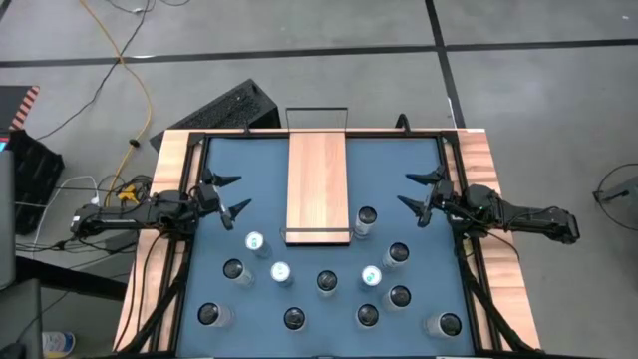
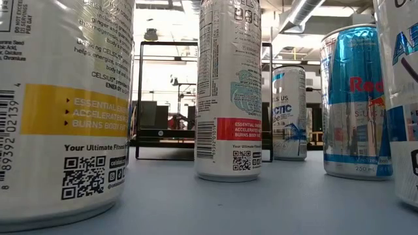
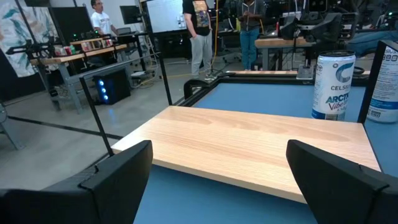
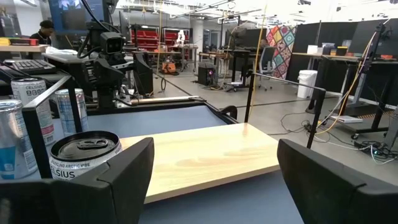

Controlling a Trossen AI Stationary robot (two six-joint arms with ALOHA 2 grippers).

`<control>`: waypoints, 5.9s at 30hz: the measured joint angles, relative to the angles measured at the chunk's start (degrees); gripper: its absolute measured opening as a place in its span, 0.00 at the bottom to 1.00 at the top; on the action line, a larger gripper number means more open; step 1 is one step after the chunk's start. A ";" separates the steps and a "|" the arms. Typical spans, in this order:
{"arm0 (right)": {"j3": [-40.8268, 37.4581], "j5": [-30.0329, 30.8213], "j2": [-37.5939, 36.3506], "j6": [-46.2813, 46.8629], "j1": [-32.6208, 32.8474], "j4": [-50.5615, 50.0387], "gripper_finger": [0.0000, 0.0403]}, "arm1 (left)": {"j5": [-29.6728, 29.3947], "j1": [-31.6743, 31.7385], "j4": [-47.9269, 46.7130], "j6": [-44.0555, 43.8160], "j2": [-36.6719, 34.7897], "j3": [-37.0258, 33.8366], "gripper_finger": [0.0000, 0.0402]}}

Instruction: Place canned beverage on shelf

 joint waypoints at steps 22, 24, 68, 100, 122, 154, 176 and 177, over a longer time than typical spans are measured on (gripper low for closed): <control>0.00 0.00 0.00 0.01 0.00 0.01 0.84 | 6.16 0.01 0.39 -54.68 0.01 -0.07 0.90; -0.01 0.00 0.00 0.01 0.00 0.01 0.84 | 5.49 0.01 -0.09 -56.12 0.02 -0.06 0.90; -0.06 0.02 0.00 6.65 0.00 0.67 0.84 | -6.38 0.01 2.04 -65.42 -0.01 -0.03 0.90; 1.25 1.79 0.21 16.55 -0.13 9.38 0.84 | 5.52 -0.01 -5.77 -51.27 22.91 36.62 0.90; 59.08 -1.68 48.60 8.13 3.68 -42.65 0.84 | 4.97 0.01 -25.55 -48.33 38.21 58.79 0.90; 73.08 -10.86 81.30 0.16 10.94 -57.03 0.84 | 3.61 0.01 -28.25 -49.00 38.26 58.76 0.90; 73.03 -10.49 87.30 -17.45 11.31 -57.36 0.78 | 3.58 0.01 -29.64 -51.29 38.26 58.72 0.90; 73.03 -10.49 87.30 -17.88 11.24 -57.38 0.78 | 3.58 0.01 -29.64 -51.29 38.26 58.72 0.90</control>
